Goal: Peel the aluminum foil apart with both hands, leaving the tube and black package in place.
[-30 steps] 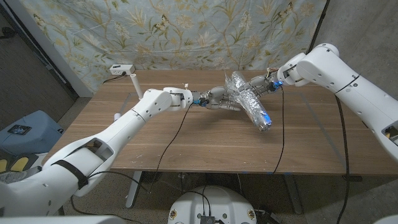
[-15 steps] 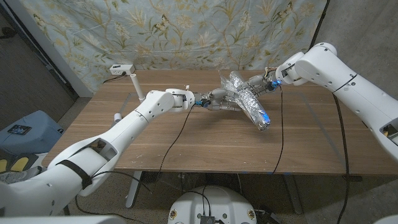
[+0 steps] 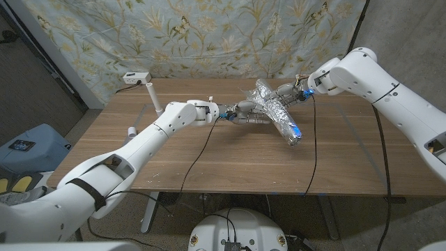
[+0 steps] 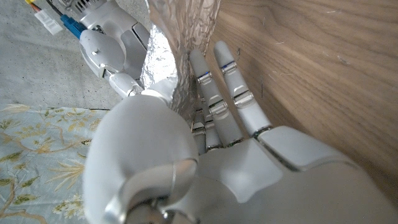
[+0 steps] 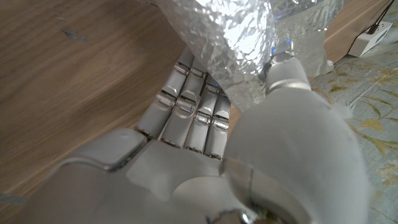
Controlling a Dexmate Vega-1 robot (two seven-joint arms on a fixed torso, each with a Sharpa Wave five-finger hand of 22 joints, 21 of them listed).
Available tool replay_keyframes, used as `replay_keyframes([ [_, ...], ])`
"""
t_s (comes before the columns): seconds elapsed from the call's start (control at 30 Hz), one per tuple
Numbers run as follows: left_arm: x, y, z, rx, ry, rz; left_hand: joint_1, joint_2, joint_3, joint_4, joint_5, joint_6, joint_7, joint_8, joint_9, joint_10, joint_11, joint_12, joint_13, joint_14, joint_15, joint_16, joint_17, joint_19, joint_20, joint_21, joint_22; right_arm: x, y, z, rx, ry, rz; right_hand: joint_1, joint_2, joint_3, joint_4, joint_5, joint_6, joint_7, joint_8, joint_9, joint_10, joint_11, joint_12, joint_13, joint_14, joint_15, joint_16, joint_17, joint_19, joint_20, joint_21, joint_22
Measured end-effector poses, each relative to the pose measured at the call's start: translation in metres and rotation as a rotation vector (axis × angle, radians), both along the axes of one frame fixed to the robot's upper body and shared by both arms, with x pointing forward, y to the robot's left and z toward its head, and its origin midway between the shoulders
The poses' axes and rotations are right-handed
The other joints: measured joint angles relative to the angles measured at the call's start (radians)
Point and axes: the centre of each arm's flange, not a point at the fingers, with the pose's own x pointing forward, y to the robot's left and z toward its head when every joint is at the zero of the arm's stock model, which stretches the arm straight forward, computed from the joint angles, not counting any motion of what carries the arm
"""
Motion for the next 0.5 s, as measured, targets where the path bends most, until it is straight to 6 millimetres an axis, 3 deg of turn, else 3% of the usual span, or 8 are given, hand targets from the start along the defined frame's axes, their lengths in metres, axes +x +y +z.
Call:
replay_keyframes([
  [0.3, 0.0002, 0.0007, -0.0023, -0.007, 0.008, 0.000, 0.010, 0.000, 0.004, 0.004, 0.000, 0.013, 0.002, 0.000, 0.005, 0.000, 0.000, 0.008, 0.014, 0.004, -0.004, 0.000, 0.005, 0.000, 0.000, 0.009, 0.000, -0.0029, 0.0005, 0.0029, 0.018, -0.006, 0.006, -0.001, 0.001, 0.000, 0.000, 0.004, -0.001, 0.000, -0.005, 0.001, 0.000, 0.000, 0.000, 0.000, 0.003, 0.000, -0.008, 0.002, 0.000, 0.000, 0.000, 0.000],
  [0.5, -0.0004, 0.0006, -0.0046, -0.010, 0.013, -0.004, 0.010, 0.000, 0.001, 0.007, -0.004, 0.019, -0.002, 0.000, 0.005, 0.005, -0.005, 0.015, 0.019, 0.004, -0.004, 0.000, 0.007, 0.000, 0.000, 0.015, 0.000, -0.0033, -0.0028, 0.0059, 0.052, 0.005, 0.014, -0.013, 0.013, -0.011, 0.011, 0.004, -0.010, 0.009, -0.012, 0.001, 0.000, 0.000, 0.000, 0.000, 0.010, -0.008, -0.015, 0.000, -0.004, 0.004, 0.000, 0.000],
])
